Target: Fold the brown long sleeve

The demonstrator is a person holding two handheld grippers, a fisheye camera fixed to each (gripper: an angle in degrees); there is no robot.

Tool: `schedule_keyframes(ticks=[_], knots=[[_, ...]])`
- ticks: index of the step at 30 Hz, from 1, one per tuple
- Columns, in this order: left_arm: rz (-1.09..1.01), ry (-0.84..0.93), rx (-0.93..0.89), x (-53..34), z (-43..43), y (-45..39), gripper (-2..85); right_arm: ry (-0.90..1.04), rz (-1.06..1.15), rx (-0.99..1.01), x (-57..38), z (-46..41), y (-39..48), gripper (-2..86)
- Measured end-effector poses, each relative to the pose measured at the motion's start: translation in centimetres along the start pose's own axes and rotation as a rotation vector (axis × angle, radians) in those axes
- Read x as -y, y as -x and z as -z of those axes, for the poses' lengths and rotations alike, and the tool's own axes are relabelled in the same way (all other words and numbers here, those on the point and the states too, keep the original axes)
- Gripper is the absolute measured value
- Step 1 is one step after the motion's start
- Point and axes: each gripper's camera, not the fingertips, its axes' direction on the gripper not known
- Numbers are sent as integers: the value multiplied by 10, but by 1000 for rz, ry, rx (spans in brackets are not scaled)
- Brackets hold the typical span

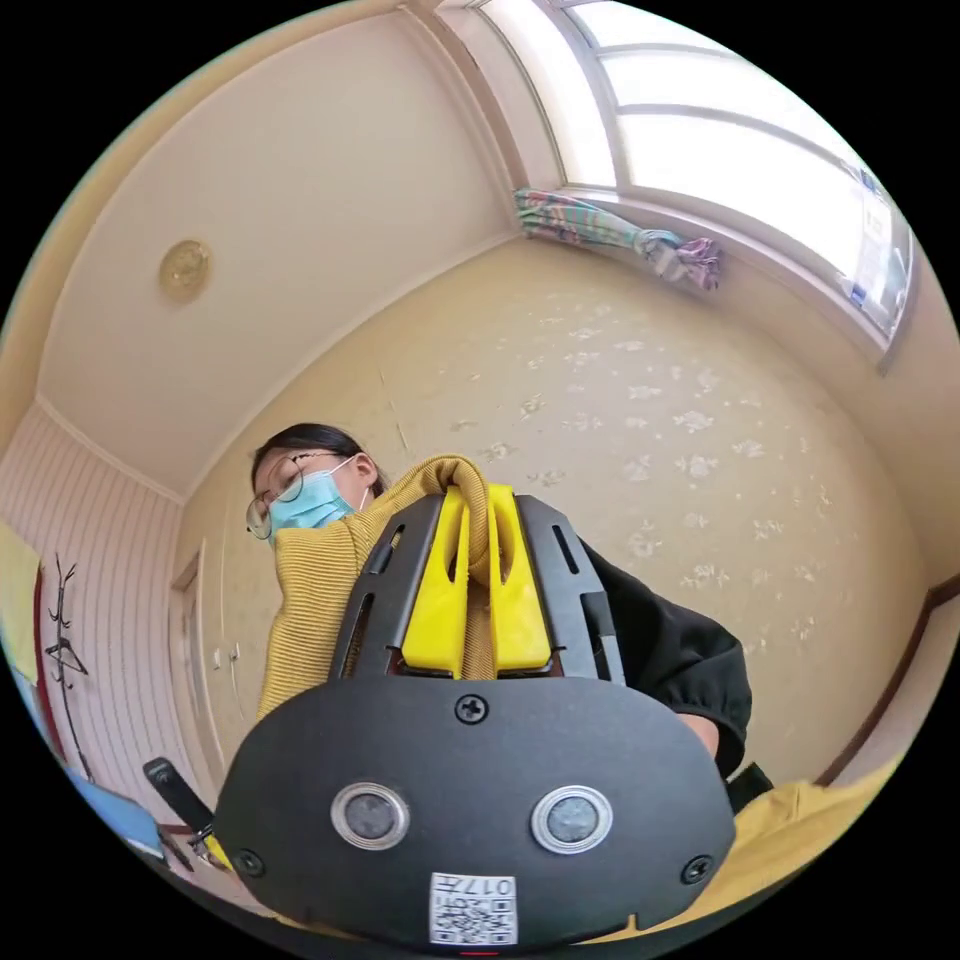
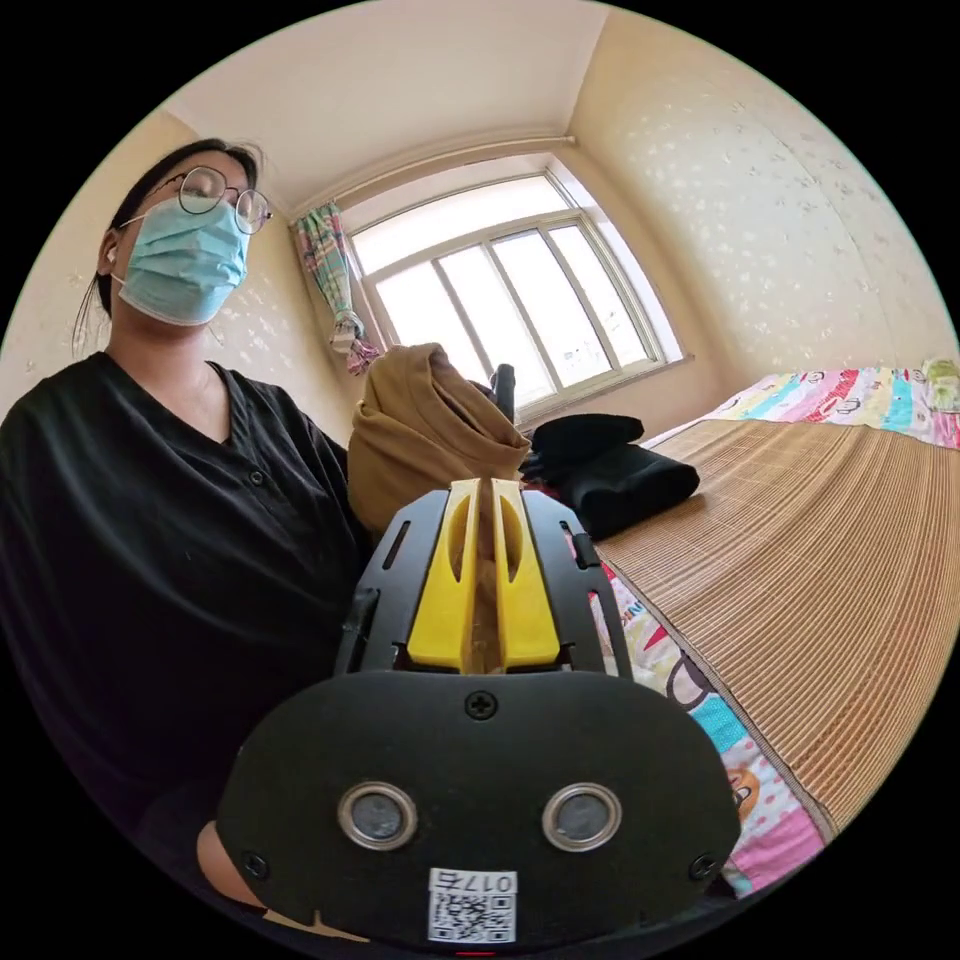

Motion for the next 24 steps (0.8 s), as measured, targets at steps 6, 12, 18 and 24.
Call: schedule_keyframes(ticks=[6, 12, 18, 24], knots=[[-17, -138, -114, -43, -17, 10, 1, 132, -129, 71, -17, -44, -37, 111], [-11, -265, -146, -76, -7, 22, 2, 275, -198, 103, -27, -117, -54, 128], [-21, -196, 36, -60, 2, 8, 1, 242, -127, -2, -6, -100, -38, 43], [42, 137, 910, 9, -19, -66, 2, -507, -78, 7, 15, 77, 1, 32]])
